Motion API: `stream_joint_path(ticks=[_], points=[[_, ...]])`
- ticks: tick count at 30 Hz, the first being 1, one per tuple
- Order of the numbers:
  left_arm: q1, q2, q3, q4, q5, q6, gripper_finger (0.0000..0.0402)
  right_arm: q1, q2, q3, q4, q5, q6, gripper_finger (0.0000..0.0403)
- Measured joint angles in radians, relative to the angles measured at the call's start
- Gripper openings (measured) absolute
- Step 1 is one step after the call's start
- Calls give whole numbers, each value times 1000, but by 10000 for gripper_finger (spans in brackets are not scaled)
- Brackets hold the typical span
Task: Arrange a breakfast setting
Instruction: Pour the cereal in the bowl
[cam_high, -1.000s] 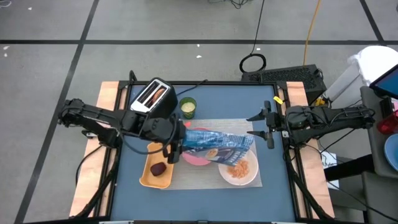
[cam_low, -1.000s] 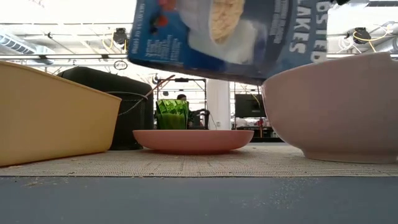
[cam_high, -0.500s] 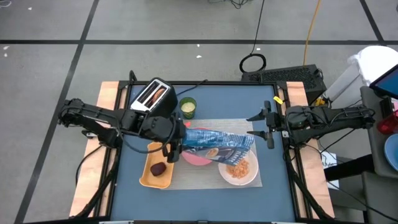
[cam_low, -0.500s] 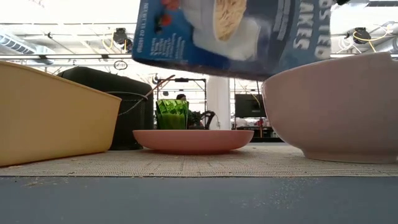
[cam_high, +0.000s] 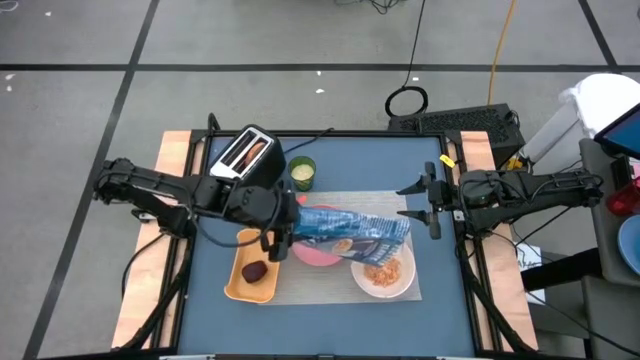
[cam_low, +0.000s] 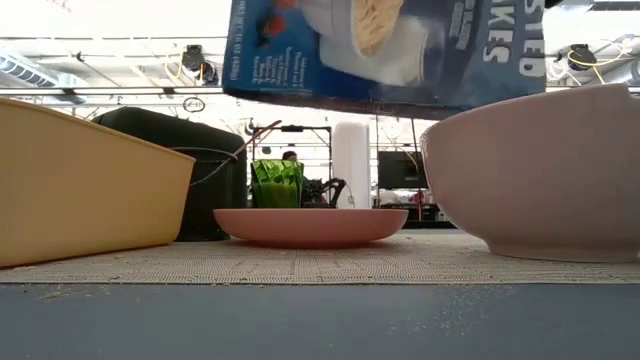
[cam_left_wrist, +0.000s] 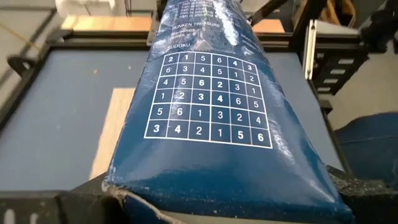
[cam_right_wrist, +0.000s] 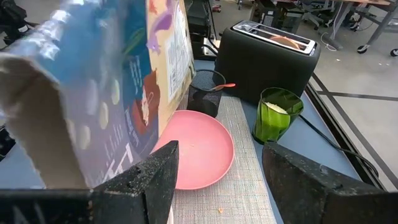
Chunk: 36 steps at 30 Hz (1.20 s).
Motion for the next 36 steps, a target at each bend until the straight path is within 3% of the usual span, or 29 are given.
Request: stream_joint_path(ticks=[36], points=[[7, 0, -1, 3, 23, -3, 264, 0, 0, 0, 0, 0, -3, 222]])
